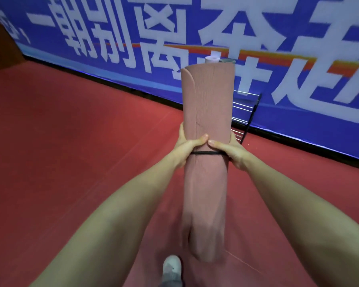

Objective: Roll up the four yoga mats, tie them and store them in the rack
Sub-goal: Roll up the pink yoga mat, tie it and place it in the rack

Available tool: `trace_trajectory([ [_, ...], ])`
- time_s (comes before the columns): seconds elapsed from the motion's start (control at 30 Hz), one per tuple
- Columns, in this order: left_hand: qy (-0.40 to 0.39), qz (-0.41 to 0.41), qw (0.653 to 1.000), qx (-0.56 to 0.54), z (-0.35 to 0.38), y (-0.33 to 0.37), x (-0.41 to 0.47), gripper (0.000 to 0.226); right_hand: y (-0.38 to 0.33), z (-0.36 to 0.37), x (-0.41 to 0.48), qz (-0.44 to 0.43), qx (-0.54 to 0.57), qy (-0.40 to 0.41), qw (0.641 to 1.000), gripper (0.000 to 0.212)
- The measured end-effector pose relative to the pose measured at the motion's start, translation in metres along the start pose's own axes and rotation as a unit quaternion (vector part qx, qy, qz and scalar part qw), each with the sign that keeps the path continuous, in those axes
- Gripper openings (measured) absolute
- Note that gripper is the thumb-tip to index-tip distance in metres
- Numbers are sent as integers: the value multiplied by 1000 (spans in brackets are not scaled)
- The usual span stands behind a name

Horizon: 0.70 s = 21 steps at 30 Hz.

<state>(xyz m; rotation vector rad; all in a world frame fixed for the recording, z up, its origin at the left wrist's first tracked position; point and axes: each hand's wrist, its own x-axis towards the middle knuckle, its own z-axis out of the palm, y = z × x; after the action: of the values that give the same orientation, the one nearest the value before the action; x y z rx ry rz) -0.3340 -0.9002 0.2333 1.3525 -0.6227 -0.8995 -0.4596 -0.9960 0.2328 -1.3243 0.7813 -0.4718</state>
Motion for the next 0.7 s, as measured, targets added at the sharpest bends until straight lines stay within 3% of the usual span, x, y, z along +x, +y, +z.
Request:
trace_trajectory([
  [0.07, -23, 6, 1000, -1, 4, 5, 36, 74, -8, -7, 27, -4, 10, 20, 1000, 114],
  [0.23, -93, 5, 996, 7, 11, 14, 135, 83, -24, -31, 103, -3, 23, 72, 997, 81],
  [0.3, -127, 0, 992, 8, 19, 17, 176, 97, -32, -47, 131, 2, 25, 84, 996, 90],
  [0.43, -193, -26, 981, 3, 52, 17, 250, 95, -50, -87, 173, 40, 6, 88, 995, 110],
  [0.53, -210, -50, 976, 10, 80, 16, 305, 112, -59, -121, 218, 63, -3, 100, 993, 126],
  [0.6, -204, -57, 977, 16, 99, 16, 347, 113, -66, -144, 254, 53, 12, 107, 993, 120],
  [0.7, -193, -61, 979, 8, 125, 20, 412, 96, -80, -179, 312, 19, 13, 112, 993, 111],
])
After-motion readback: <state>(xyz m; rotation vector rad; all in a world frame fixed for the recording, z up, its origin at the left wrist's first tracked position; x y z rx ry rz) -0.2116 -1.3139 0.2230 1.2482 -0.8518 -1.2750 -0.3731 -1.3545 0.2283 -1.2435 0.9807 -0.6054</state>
